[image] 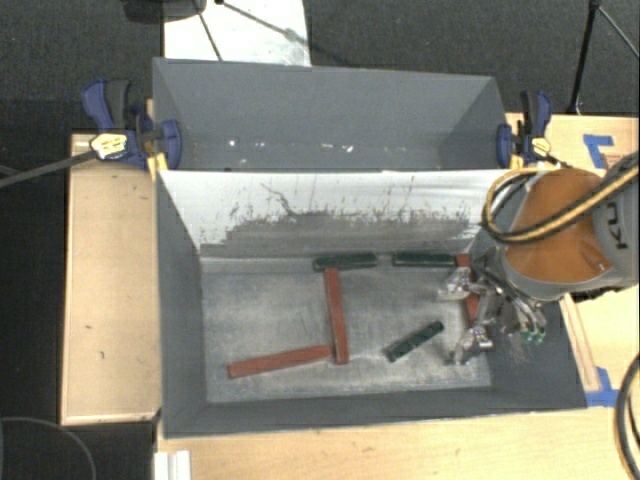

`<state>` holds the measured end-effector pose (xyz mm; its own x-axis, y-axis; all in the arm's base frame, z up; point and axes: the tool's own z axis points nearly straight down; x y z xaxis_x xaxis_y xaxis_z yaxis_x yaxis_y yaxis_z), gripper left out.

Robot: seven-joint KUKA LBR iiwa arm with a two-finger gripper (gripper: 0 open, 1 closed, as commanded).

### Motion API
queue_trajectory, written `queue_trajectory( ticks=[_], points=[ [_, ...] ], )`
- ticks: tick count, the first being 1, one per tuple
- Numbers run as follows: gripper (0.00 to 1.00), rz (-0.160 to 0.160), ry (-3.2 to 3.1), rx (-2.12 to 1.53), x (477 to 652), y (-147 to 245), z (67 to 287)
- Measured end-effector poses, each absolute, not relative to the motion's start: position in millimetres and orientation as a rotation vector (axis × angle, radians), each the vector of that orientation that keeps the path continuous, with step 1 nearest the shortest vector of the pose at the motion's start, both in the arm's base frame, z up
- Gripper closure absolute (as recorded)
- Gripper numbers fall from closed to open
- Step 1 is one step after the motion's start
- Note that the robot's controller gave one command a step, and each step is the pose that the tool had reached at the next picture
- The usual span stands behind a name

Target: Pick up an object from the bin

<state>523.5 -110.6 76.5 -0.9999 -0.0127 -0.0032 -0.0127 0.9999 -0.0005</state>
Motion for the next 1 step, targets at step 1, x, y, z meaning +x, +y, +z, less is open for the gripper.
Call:
queue_trajectory(
  ticks=[1],
  points=[
    [0.00,-0.001,3.138,-0.022,523.5,-110.5,76.4]
  ],
)
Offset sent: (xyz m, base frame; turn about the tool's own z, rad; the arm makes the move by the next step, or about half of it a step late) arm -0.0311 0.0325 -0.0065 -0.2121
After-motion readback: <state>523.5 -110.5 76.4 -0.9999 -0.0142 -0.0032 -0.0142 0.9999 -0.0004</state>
